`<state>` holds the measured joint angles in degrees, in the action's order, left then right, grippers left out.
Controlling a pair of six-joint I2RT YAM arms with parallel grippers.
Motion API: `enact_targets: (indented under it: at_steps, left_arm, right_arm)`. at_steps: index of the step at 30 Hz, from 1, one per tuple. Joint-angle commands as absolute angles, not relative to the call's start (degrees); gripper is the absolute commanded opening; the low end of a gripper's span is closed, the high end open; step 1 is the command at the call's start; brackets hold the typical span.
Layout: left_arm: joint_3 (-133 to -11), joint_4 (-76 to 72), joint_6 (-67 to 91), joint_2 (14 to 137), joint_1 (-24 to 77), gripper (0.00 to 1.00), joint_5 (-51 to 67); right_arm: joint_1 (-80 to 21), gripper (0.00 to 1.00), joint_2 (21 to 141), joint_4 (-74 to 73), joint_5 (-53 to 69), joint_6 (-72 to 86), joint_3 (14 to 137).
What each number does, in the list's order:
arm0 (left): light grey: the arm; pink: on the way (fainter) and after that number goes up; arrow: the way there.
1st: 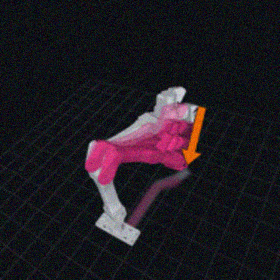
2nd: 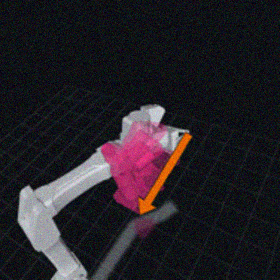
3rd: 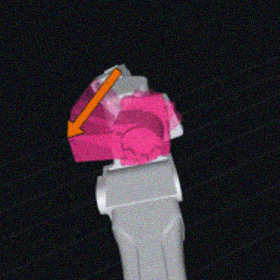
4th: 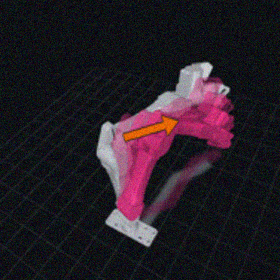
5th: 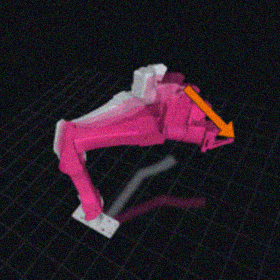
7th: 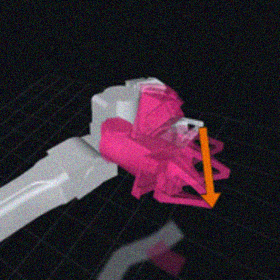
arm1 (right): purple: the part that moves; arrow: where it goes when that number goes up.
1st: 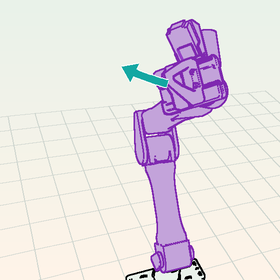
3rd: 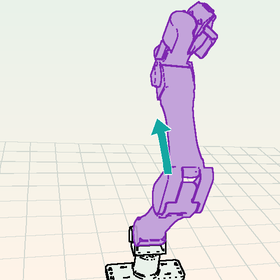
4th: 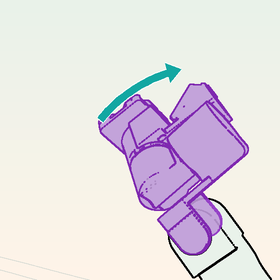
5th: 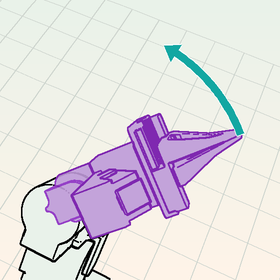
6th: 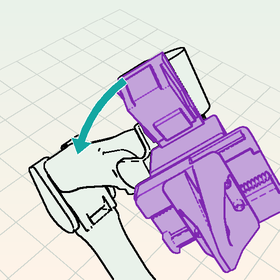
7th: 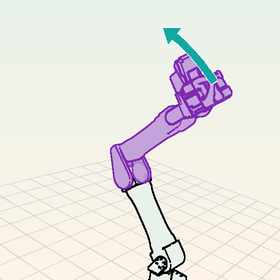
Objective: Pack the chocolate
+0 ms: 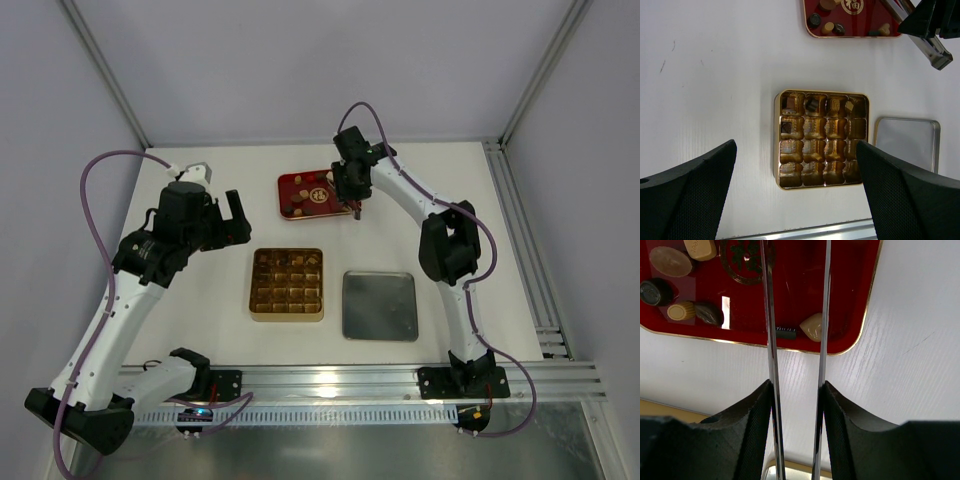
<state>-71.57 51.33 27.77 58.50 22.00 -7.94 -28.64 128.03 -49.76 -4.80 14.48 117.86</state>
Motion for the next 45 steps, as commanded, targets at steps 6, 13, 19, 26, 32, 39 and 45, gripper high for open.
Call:
enact_targets:
  at_steps: [6,13,19,26,32,39,45]
  left_arm:
    - [-73.8,51.3,26.5,58.3,22.1,1.00,-8.1]
    - [-73.8,51.3,26.5,58.2,22.1,1.00,-8.1]
    - [-73.8,51.3,26.6,58.1,22.1,1.00,-8.1]
    - [-74.0,51.6,26.7,58.1,22.1,1.00,-8.2]
    - [-73.9,51.4,26.7,57.9,22.1,1.00,-8.2]
    - [-73.7,51.4,26.8,57.7,22.1,1.00,-8.1]
    - [-73.1,51.2,27.2,57.4,22.1,1.00,-7.8]
  right_arm:
    - [-27.9,0.45,128.5,-48.8,-5.1,14.4,122.8]
    - [-27.8,0.45,129.5,-48.9,-4.5,14.0,123.8]
    - [-27.8,0.40,129.5,-48.7,-4.0,13.6,123.5]
    - [-27.8,0.34,128.4,-48.3,-3.1,13.6,121.9]
    - [-27.8,0.32,123.2,-46.4,-2.2,14.1,115.6]
    - [-27.7,0.31,116.4,-43.7,-1.1,14.9,106.9]
    - [-27.8,0.31,111.3,-41.7,-0.8,15.3,102.0]
